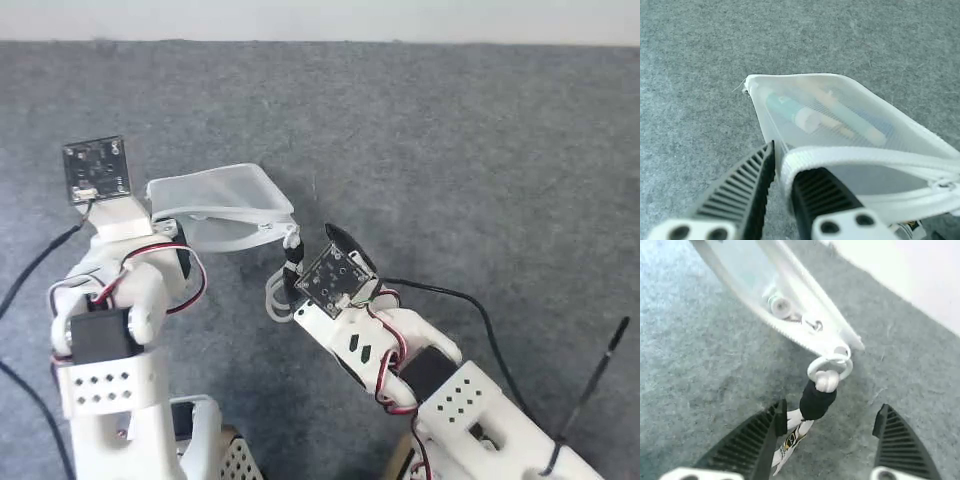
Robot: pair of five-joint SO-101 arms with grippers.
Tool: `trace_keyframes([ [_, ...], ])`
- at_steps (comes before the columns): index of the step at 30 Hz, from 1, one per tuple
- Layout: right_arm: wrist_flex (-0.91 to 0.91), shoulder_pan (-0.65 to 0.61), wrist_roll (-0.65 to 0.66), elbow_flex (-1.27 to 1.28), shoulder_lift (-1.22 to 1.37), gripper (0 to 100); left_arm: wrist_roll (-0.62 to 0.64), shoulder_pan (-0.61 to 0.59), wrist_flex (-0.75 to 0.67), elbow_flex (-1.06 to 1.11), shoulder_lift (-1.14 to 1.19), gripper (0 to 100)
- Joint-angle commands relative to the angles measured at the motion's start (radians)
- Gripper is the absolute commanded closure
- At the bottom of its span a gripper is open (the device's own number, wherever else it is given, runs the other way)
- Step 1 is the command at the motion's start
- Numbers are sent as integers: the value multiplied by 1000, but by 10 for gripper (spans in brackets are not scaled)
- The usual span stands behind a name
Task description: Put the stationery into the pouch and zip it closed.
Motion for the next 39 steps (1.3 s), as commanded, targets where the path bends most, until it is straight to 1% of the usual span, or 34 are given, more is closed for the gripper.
trace_keyframes([
  [1,-45,12,20,-14,-8,717,-3,-6,-8,-18,-21,991],
  [6,-108,12,20,-12,19,718,-3,-6,-8,-18,-21,991],
  [12,-209,12,28,-34,173,718,-3,-6,-8,-18,-21,991],
  [18,-214,13,25,-91,265,719,-3,-6,-8,-18,-21,991],
  [22,-220,15,29,-92,263,784,-3,-6,-8,-18,-21,991],
  [24,-222,15,29,-97,263,801,-3,-6,-8,-18,-21,991],
  [39,-222,13,29,-126,266,805,-3,-6,-8,-18,-21,991],
])
